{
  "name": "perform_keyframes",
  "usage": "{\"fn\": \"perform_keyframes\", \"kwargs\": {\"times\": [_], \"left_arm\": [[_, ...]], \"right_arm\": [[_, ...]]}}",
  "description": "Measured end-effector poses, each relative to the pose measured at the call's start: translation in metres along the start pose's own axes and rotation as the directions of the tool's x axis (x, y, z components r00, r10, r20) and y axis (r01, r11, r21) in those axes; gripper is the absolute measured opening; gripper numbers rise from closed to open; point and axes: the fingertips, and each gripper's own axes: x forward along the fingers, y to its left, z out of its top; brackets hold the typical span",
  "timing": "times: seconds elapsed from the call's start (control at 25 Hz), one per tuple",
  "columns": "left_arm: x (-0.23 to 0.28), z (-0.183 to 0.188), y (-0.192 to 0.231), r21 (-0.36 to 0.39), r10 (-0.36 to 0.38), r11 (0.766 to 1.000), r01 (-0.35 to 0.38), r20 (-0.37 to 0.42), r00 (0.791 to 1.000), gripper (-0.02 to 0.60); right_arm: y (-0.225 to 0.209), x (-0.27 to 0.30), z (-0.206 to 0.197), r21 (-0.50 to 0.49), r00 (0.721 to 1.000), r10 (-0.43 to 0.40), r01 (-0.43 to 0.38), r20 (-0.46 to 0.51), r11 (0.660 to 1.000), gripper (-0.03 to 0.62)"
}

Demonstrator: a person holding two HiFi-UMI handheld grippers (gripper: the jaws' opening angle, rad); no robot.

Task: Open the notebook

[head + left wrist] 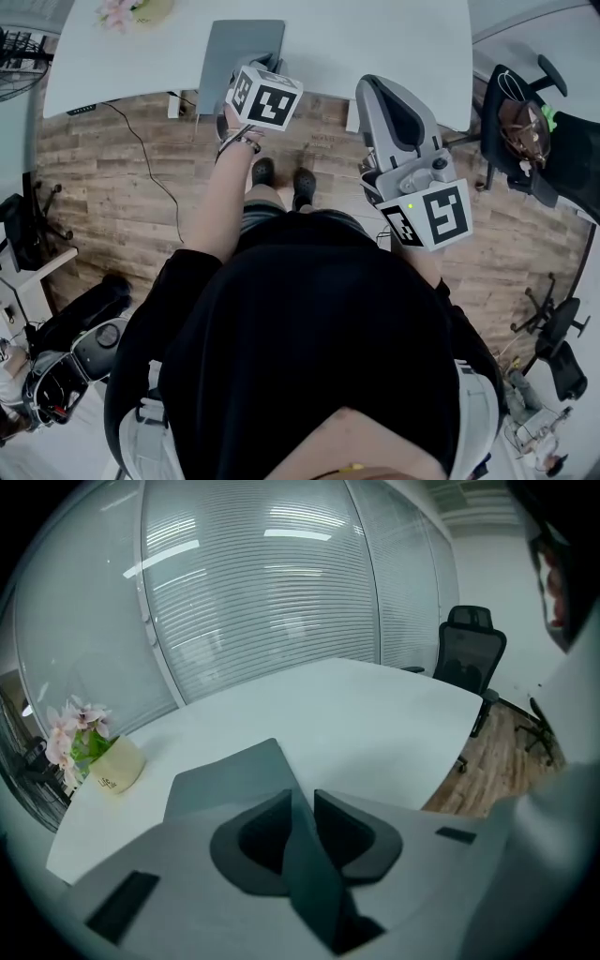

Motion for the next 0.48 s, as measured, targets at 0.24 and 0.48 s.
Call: {"fn": "perform_keyframes", "kwargs": {"times": [0.24,0.48], "left_arm": [[-0.006,0.005,0.0,-0.059,-0.053,0.997,0.055,0.028,0.998,0.051],[-0.012,0.007,-0.002,-0.069,-0.087,0.994,0.09,0.044,0.995,0.025]], "right_arm": [[-0.002,-0.001,0.002,-0.001,1.0,0.001,-0.001,0.006,1.0,0.005],[-0.001,0.002,0.005,-0.008,1.0,0.006,-0.006,0.017,1.0,0.003]]}}
